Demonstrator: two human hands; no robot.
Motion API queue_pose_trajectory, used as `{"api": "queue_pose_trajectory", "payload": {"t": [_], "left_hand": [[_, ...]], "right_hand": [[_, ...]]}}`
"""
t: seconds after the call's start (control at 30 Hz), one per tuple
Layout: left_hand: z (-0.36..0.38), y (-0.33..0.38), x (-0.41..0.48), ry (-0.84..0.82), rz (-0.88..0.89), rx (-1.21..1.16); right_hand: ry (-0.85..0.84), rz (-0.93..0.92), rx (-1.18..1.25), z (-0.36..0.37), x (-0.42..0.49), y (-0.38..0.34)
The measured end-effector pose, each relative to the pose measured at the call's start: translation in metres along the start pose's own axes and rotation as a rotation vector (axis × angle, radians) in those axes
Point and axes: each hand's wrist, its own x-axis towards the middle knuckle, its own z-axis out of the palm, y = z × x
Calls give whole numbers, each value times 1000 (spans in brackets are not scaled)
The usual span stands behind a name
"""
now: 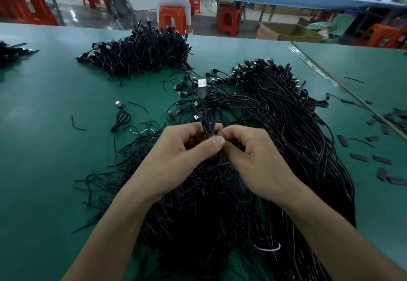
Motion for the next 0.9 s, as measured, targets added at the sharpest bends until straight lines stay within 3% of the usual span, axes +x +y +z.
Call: {"api": "queue_pose_trajectory", "payload": {"t": [0.17, 0.3, 0.4, 0.5, 0.6, 0.67, 0.73, 0.83, 0.9], "left_hand": [[-2, 1, -2, -46, 32, 132], [-5, 2, -3, 20, 60, 182], [-22, -7, 7, 226, 63, 140], [-60, -32, 26, 551, -43, 80], [-102, -63, 50, 774, -135, 215], [-122, -77, 63, 857, -217, 334], [-137, -86, 73, 861, -304, 480], [-142, -86, 80, 713, -497, 682], [-135, -81, 82, 648, -524, 858]], "right_hand": [[-48, 113, 150, -2, 0, 8], [-61, 229, 296, 1, 5, 13], [67, 221, 222, -6, 13, 18], [138, 276, -40, -18, 18, 35], [-4, 316, -332, -23, 18, 52], [-113, 310, -365, -21, 16, 57], [-162, 261, -352, -15, 13, 56], [-145, 123, -350, -6, 11, 48], [-172, 35, -399, 2, 11, 38]]}}
